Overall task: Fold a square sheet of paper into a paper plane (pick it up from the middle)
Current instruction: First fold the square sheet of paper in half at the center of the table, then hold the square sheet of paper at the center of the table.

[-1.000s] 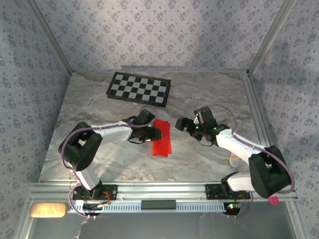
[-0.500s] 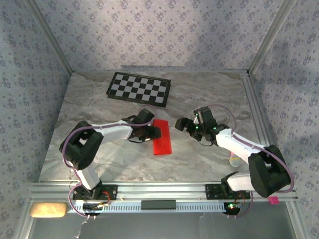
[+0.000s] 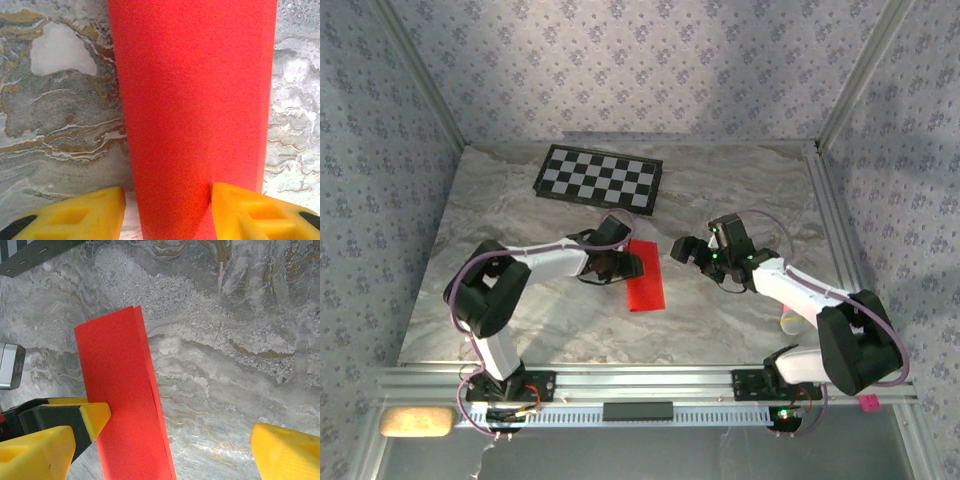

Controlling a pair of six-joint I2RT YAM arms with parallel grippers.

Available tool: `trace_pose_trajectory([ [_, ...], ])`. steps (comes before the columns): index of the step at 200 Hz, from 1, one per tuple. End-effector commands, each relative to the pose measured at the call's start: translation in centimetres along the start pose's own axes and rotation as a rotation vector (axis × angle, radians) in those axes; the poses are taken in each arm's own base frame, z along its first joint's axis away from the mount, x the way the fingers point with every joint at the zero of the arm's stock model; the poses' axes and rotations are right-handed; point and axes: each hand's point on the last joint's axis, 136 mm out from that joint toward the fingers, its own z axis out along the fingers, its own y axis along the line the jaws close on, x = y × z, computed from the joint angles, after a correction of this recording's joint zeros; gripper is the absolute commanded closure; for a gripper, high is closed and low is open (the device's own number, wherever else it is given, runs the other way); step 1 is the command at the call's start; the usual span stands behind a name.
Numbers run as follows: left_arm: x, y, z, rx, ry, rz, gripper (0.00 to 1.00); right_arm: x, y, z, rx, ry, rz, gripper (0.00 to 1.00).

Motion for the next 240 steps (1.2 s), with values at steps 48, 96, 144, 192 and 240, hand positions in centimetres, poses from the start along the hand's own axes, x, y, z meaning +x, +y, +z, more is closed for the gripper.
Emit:
trace_pose_trajectory([
  [48,1.2,1.7,2.1,-0.114,0.083,0.078,0.48,0.0,0.5,0.1,0.003,0.019,-0.010,0.07],
  [96,1.2,2.3,2.5,-0.151,0.081,0.046,0.47,0.0,0.7,0.3,0.000,0.025,-0.010,0.07],
  [144,1.0,2.3,2.5,-0.147,0.068,0.030,0.45,0.1,0.7,0.6,0.003,0.039,-0.011,0.07],
  [192,0.8,2.1,2.7,-0.156,0.075,0.050,0.45,0.1,0.8,0.7,0.003,0.040,-0.013,0.07],
  [240,0.9,2.3,2.8,-0.170,0.079,0.053,0.44,0.2,0.6,0.8,0.010,0.043,-0.014,0.07],
])
